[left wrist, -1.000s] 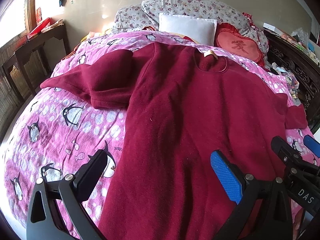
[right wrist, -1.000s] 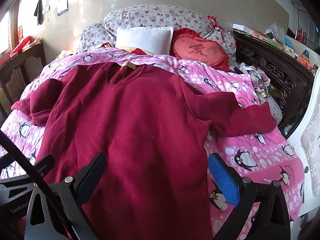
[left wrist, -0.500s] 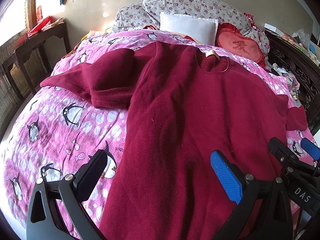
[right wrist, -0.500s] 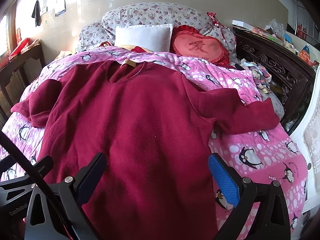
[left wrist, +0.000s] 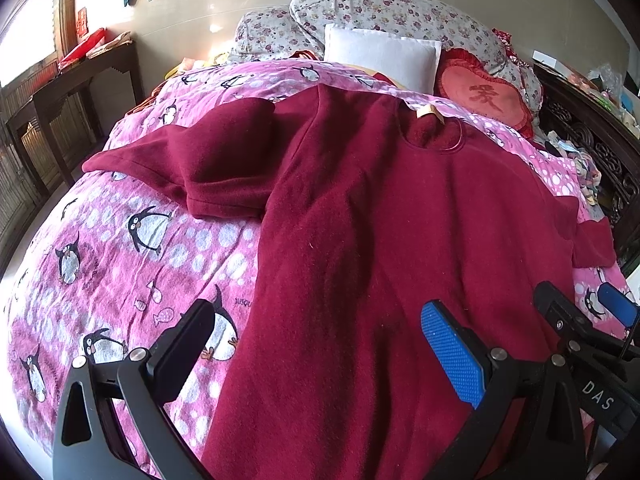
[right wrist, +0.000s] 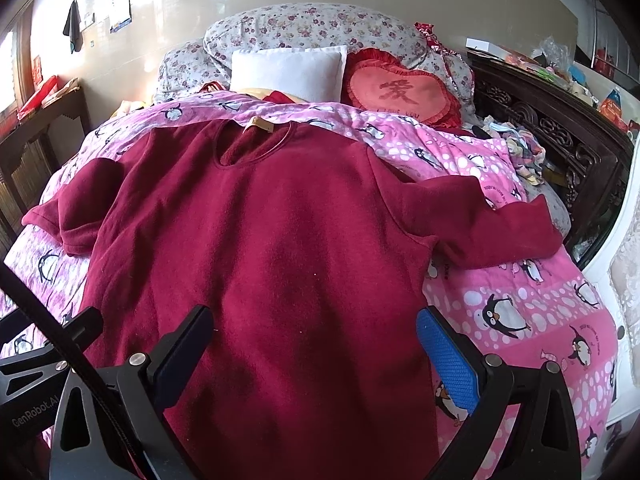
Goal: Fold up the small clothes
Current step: 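Grasp the red sweater's sleeve edge with the left tool and lift it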
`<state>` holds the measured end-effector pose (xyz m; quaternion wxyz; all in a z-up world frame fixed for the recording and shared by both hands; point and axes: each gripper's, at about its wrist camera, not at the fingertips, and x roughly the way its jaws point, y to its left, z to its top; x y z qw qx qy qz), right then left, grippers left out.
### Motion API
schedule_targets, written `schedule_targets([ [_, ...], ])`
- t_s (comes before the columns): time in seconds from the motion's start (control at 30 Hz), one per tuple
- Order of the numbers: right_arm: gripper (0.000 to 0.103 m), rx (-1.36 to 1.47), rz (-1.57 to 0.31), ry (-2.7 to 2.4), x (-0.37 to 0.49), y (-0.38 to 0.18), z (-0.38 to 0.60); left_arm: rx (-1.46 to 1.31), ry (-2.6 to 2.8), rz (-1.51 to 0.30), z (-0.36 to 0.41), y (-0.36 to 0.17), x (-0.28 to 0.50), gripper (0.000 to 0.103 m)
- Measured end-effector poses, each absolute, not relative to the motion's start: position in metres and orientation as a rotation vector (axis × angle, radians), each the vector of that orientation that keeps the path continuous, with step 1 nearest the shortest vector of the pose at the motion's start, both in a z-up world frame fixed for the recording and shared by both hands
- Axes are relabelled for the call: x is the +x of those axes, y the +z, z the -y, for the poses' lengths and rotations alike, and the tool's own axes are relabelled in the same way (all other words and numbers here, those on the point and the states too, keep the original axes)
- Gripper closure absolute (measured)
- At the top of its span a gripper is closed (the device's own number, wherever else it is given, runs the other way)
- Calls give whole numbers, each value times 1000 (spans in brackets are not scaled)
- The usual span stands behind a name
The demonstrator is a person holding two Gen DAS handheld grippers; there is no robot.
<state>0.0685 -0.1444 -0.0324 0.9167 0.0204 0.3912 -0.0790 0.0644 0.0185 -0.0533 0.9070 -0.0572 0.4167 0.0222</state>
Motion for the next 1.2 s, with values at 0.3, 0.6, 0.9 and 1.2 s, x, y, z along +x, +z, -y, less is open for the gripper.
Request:
schedule_targets([
  [0.3, 1, 44, -817, -102, 81, -34, 132, -215, 24, -921, -58, -52, 80, 0],
  [0.6, 18, 54, -792, 170, 136, -30, 70, -400, 213, -923, -189, -52, 104, 0],
  [0.9, 27, -11, -806, 231, 205, -36, 7, -613, 353, -906, -306, -54, 146, 0],
  [1.2, 27, -38, -843, 192, 226, -59, 7, -802, 432, -890, -364, -85, 203, 0],
])
